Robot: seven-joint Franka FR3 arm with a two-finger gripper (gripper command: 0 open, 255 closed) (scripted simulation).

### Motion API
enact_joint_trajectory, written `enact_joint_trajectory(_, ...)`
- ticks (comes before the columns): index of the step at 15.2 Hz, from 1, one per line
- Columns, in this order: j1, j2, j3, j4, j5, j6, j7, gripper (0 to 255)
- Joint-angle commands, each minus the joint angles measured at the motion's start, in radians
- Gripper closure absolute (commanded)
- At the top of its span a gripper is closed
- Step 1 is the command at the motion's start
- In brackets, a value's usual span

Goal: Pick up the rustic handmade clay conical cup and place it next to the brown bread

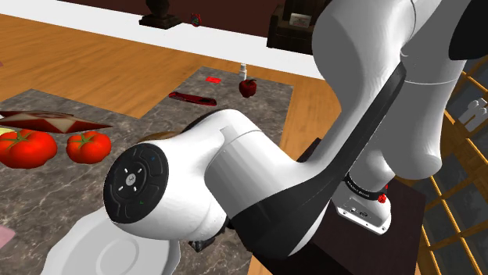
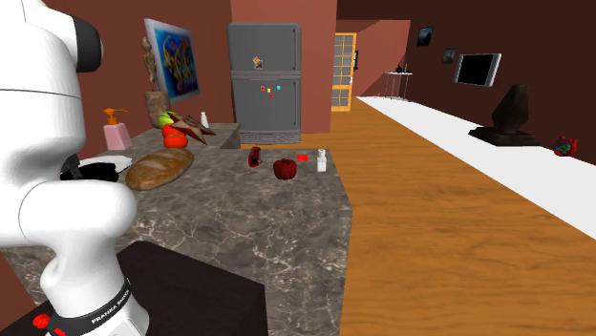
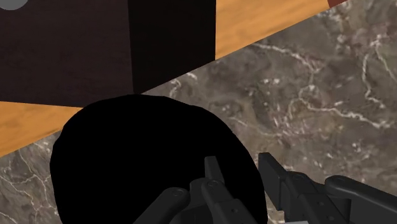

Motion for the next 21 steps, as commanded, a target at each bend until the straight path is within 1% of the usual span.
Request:
enact_joint_trajectory(1, 0.004, 0.014, -0.004, -0.009, -0.011, 0.019, 0.010, 255)
enact_joint_trajectory(9, 0.004, 0.016, -0.005, -0.011, -0.012, 0.021, 0.011, 255)
enact_joint_trajectory(10, 0.004, 0.016, -0.005, -0.011, -0.012, 0.021, 0.011, 0)
enact_joint_trajectory(15, 0.004, 0.016, -0.005, -0.011, -0.012, 0.021, 0.011, 0)
enact_joint_trajectory(19, 0.032, 0.021, 0.006, 0.120, 0.002, -0.103, 0.001, 0)
enact_joint_trajectory(21, 0.032, 0.021, 0.006, 0.120, 0.002, -0.103, 0.001, 0)
